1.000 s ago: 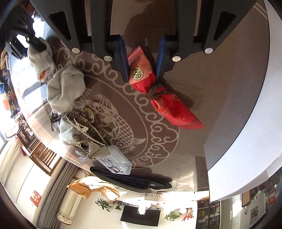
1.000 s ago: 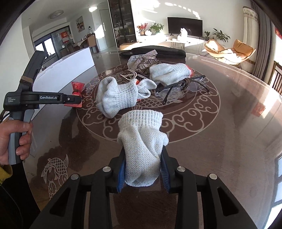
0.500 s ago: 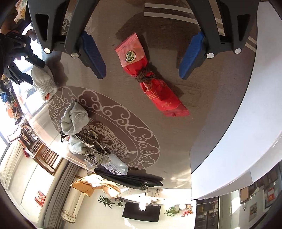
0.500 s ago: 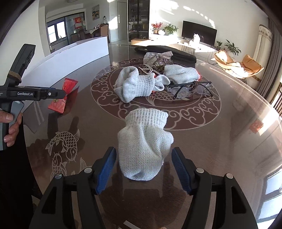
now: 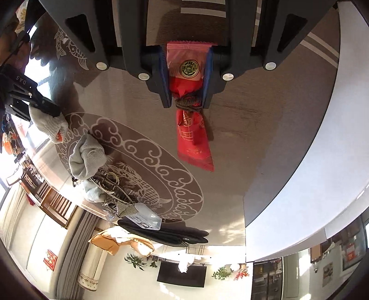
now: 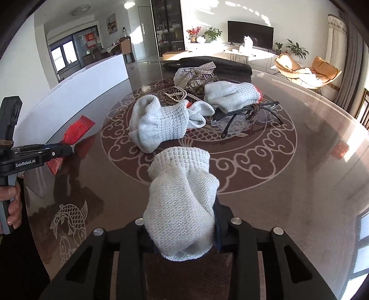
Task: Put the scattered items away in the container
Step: 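Grasp the red snack packet with the left gripper and lift it, then hold the glove in the right gripper and the packet in the left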
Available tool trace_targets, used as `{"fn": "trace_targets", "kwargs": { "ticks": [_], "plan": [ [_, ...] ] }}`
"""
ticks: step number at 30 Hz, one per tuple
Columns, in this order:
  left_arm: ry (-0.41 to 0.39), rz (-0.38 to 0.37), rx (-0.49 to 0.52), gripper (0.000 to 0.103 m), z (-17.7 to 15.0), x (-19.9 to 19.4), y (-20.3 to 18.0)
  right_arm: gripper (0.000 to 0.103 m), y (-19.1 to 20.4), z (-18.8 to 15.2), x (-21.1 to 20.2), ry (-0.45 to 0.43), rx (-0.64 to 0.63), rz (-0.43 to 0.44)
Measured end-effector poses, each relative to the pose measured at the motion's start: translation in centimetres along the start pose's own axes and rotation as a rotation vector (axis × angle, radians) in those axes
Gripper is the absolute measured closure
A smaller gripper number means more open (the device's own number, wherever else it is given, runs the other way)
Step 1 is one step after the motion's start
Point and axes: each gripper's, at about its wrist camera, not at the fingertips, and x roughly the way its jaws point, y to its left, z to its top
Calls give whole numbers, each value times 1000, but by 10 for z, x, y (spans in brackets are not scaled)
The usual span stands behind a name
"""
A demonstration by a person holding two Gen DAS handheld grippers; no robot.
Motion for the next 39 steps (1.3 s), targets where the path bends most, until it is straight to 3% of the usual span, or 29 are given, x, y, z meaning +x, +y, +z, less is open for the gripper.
{"fn": "trace_targets", "kwargs": {
  "ticks": [7,13,26,39],
  "plan": [
    [-17,19,91,78,-10,-2,-30,69,7,0,2,4,-28,-34],
    [-27,-9,64,78,-11,-4,-25,69,7,-1,2,4,-28,-33],
    [-42,63,123,77,-15,-2,-37,69,7,-1,3,4,-27,-33],
    [-41,50,105,78,-14,-1,-35,69,8,-1,4,4,-33,-41]
  ]
}}
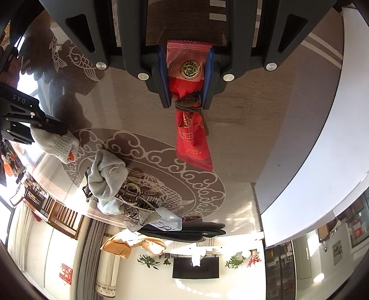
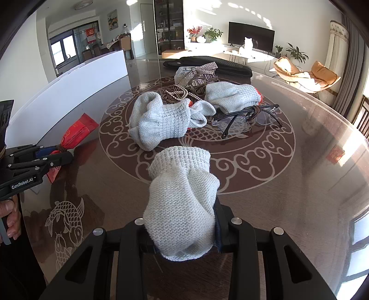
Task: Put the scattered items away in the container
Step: 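Hold the glove in the right gripper and the packet in the left, then carry both items into the cardboard container and open both grippers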
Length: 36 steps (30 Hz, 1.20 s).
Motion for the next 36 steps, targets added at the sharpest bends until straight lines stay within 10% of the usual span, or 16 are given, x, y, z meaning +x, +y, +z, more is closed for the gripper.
{"fn": "trace_targets", "kwargs": {
  "ticks": [36],
  "plan": [
    [-75,102,-13,77,0,-46,2,70,15,-11,-36,-62,47,68]
  ]
}}
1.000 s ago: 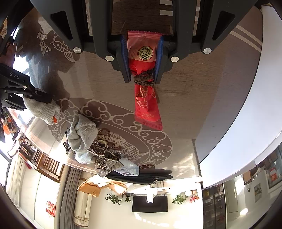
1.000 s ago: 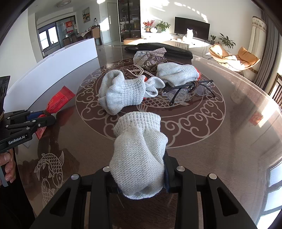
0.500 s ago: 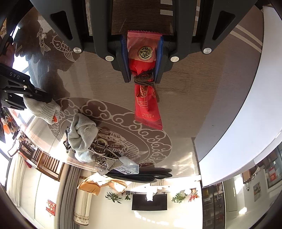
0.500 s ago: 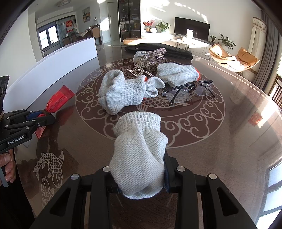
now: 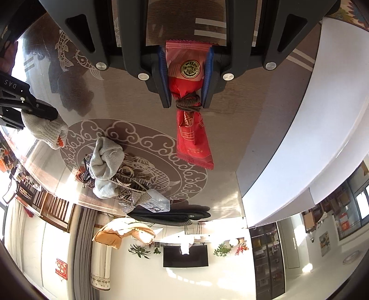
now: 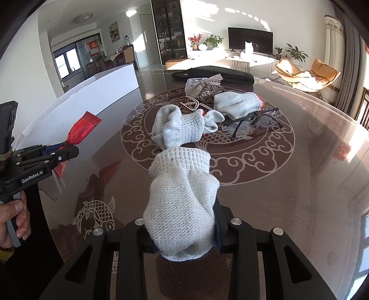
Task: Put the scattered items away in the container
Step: 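Carry both items into the cardboard container and open both grippers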
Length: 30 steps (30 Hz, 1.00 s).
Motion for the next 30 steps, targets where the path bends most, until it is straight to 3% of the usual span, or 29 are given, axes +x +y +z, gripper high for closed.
{"fn": "trace_targets", "kwargs": {
  "ticks": [10,12,15,18,23,26,30],
  "plan": [
    [8,30,-28,77,-4,-12,10,69,37,3,-2,0,-37,47],
    [14,8,-45,77,-6,-16,13,69,47,5,1,13,-39,67],
    [17,-91,-143,77,-4,-30,32,69,72,18,1,4,-63,121],
    [-26,-134,-234,77,10,-56,66,70,112,51,-3,-46,-122,195],
    [-93,-65,-336,77,39,-91,154,69,200,129,1,-131,-247,323],
    [-65,13,-395,77,47,-86,216,69,260,169,21,-134,-302,398],
    [24,86,-468,77,50,-59,288,69,331,205,70,-69,-349,449]
  ]
}}
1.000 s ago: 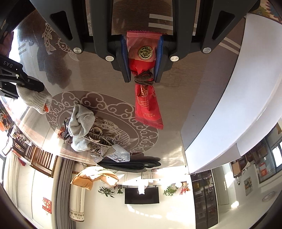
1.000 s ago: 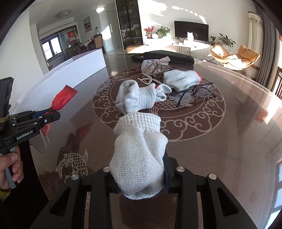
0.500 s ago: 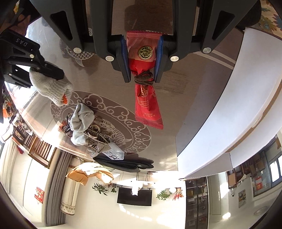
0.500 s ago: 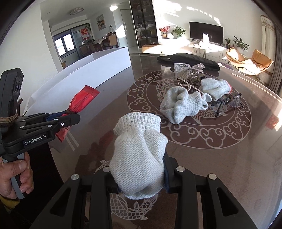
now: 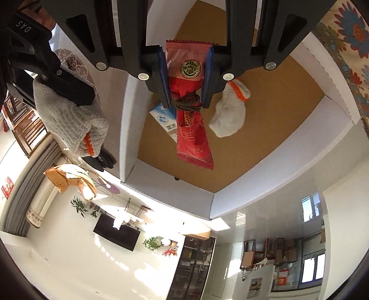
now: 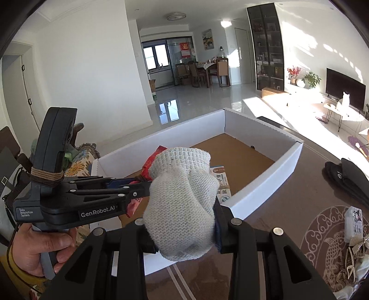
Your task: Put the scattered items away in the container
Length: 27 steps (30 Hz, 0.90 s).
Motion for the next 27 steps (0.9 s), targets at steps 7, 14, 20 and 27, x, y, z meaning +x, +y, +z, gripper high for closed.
{"fn": "trace_targets", "kwargs": {
  "ticks": [7,14,20,27],
  "plan": [
    [224,65,-91,75,20,69,54,54,7,15,120,275,72,31],
    [197,94,-141,1,22,66,54,33,4,11,127,253,90,47],
    [204,177,-124,1,24,70,55,33,30,11,133,214,-152,-63],
    [178,237,-119,1,26,63,70,33,60,13,138,157,-341,-184]
  ]
}}
